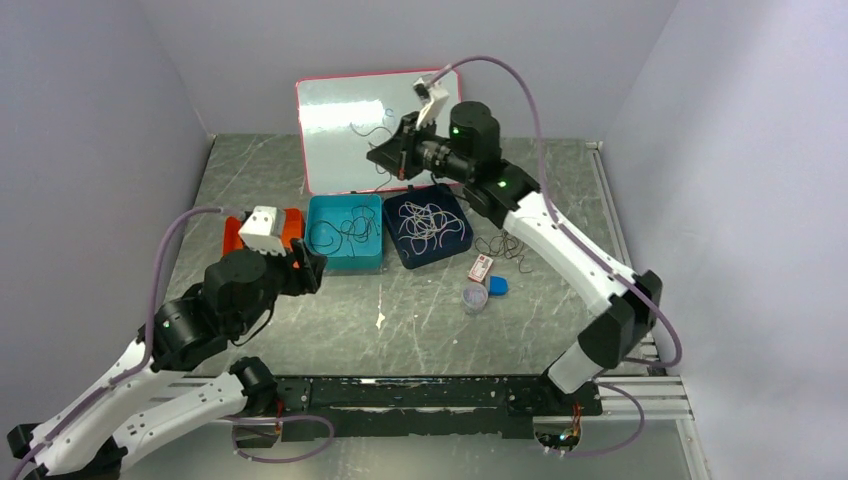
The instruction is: Untangle the cables
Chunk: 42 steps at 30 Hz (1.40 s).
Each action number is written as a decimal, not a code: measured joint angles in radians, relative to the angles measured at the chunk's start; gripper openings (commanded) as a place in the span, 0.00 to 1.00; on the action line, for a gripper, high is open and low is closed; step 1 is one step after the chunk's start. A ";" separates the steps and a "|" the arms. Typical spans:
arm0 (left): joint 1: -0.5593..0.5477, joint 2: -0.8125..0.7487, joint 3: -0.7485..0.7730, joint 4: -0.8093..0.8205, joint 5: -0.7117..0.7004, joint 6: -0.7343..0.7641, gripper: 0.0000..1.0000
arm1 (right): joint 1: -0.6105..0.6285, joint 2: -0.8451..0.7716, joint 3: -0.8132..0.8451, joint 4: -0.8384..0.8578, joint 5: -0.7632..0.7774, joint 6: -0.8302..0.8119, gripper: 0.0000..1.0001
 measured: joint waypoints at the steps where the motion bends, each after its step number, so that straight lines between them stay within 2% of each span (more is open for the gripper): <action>1: 0.000 -0.011 0.000 -0.008 -0.004 -0.002 0.64 | 0.005 0.026 0.006 0.014 -0.005 -0.008 0.00; 16: 0.000 -0.106 -0.002 -0.056 -0.018 -0.012 0.64 | 0.036 0.356 0.101 0.156 -0.129 -0.158 0.00; 20: 0.000 -0.141 -0.012 -0.054 -0.020 -0.012 0.64 | 0.040 0.394 0.081 0.169 -0.161 -0.175 0.00; 32: 0.000 -0.156 -0.016 -0.055 -0.026 -0.012 0.64 | 0.046 0.408 -0.125 0.234 -0.202 -0.167 0.00; 37: 0.000 -0.153 -0.025 -0.054 -0.025 -0.011 0.64 | 0.047 0.425 -0.119 0.227 -0.188 -0.167 0.00; 42: 0.000 -0.136 -0.026 -0.051 -0.024 -0.005 0.64 | 0.049 0.528 -0.049 0.216 -0.166 -0.163 0.00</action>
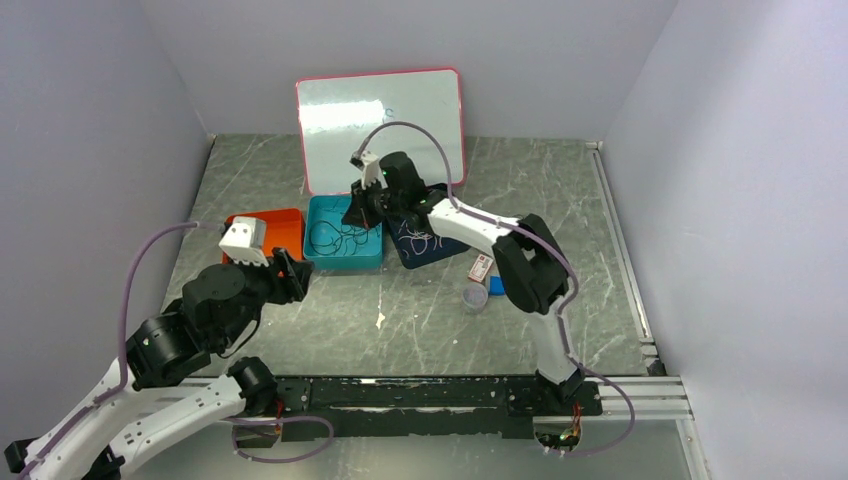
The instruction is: Untangle the cables
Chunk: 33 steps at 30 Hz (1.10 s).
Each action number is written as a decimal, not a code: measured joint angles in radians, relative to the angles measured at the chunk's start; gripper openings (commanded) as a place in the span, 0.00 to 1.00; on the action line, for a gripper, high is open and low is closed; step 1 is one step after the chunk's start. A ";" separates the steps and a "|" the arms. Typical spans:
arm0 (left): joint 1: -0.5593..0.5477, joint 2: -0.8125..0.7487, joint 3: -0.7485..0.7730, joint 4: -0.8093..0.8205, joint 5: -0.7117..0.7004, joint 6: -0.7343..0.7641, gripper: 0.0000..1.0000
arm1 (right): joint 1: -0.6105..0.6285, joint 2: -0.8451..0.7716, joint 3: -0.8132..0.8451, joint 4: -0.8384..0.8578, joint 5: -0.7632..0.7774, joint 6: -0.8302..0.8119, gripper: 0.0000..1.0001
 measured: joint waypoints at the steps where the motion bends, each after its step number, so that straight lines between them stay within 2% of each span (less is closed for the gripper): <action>1: 0.000 0.003 0.000 0.000 0.000 0.001 0.64 | 0.000 0.027 0.018 -0.007 0.005 0.001 0.00; 9: 0.000 0.015 0.000 0.000 0.000 0.005 0.63 | 0.015 0.199 0.174 -0.084 0.044 0.008 0.00; 11: 0.000 0.015 0.000 0.000 0.001 0.005 0.63 | 0.024 0.232 0.214 -0.112 0.055 0.006 0.05; 16: 0.000 0.017 0.000 0.001 0.004 0.007 0.64 | 0.053 0.285 0.298 -0.186 0.099 -0.011 0.30; 18: 0.000 0.021 0.000 0.001 0.007 0.008 0.64 | 0.060 0.285 0.302 -0.203 0.111 -0.019 0.36; 23: 0.000 0.032 0.000 0.001 0.014 0.008 0.64 | 0.072 0.267 0.293 -0.222 0.150 -0.035 0.45; 33: 0.000 0.032 0.000 0.007 0.022 0.008 0.64 | 0.072 0.103 0.282 -0.320 0.323 -0.105 0.57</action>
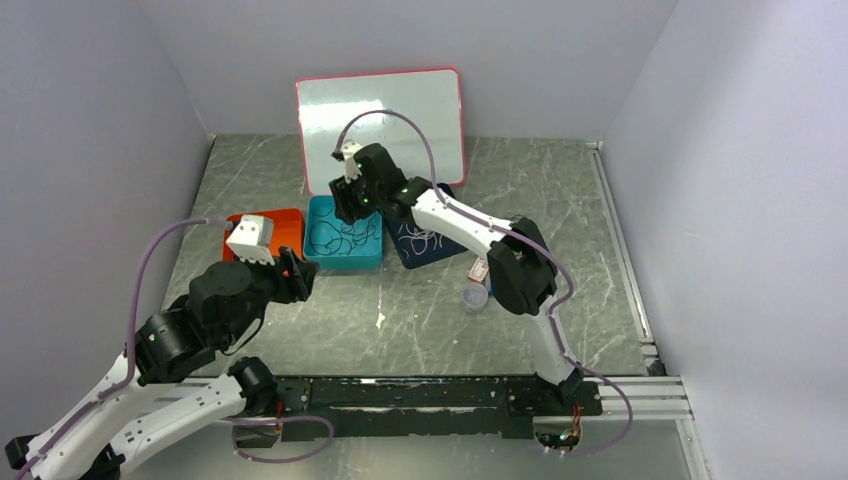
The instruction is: Untangle the cables
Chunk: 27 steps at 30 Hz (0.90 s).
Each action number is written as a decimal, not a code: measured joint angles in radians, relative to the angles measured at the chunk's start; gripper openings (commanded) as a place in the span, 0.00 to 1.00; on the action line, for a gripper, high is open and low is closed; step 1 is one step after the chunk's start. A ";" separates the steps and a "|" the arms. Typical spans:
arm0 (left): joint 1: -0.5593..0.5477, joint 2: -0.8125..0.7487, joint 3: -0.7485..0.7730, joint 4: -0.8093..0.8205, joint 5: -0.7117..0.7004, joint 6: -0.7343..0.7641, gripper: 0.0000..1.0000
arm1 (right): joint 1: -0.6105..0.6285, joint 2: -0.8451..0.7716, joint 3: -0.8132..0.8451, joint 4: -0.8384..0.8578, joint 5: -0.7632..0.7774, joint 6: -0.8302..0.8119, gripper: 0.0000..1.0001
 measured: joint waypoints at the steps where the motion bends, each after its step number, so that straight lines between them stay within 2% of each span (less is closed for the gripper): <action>1: 0.000 0.000 0.000 0.002 0.001 0.000 0.64 | 0.000 -0.011 0.003 -0.013 0.017 -0.010 0.58; 6: 0.000 0.007 0.000 0.009 0.004 0.003 0.64 | 0.000 -0.027 0.016 -0.074 0.098 -0.048 0.60; 10: 0.000 0.018 0.000 0.021 0.008 0.007 0.65 | 0.000 -0.089 -0.066 -0.103 0.172 -0.061 0.59; 20: 0.000 0.109 -0.028 0.098 0.075 0.024 0.65 | -0.016 -0.568 -0.488 -0.122 0.397 0.005 0.58; 27: 0.000 0.208 -0.060 0.180 0.161 0.033 0.64 | -0.129 -0.839 -0.713 -0.170 0.552 0.144 0.55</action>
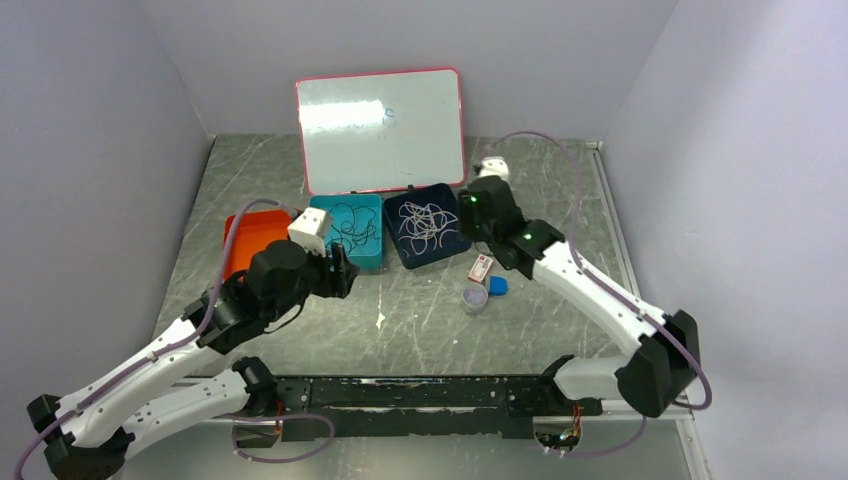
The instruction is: Untangle the cables
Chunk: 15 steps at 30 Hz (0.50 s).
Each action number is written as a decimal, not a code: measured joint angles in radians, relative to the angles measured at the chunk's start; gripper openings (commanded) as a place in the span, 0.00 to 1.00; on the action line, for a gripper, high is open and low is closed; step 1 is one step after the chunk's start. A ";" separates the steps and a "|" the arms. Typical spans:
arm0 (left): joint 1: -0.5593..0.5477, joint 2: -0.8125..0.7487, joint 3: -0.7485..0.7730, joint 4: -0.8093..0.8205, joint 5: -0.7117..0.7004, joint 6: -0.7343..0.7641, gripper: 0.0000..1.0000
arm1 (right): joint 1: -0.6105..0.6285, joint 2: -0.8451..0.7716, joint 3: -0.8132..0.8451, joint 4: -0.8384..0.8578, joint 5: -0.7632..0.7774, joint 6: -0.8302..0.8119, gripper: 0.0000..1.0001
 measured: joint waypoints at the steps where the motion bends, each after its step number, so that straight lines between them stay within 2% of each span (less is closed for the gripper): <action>1: 0.000 0.010 -0.006 0.011 0.011 0.000 0.63 | -0.025 -0.031 -0.050 -0.001 0.017 0.036 0.55; 6: 0.000 0.046 -0.035 0.055 0.068 -0.001 0.63 | -0.134 -0.134 -0.200 -0.003 0.047 0.135 0.54; 15: 0.000 0.104 -0.042 0.093 0.117 -0.007 0.62 | -0.252 -0.055 -0.299 0.070 -0.019 0.213 0.49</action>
